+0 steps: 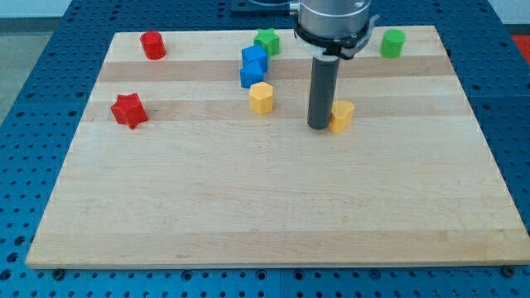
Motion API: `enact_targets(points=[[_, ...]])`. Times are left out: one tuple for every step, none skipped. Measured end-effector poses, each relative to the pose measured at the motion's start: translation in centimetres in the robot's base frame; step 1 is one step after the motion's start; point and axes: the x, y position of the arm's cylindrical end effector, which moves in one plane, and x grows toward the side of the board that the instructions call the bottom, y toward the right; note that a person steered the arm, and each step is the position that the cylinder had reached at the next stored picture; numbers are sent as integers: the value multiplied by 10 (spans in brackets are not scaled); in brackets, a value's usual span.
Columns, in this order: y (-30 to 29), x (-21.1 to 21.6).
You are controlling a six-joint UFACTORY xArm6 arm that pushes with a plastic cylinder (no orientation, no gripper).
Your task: Move your arm at the blue triangle
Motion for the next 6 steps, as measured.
enact_targets(points=[[17,-7],[45,-6],[68,-6],[92,-6],[114,-6],[115,-7]])
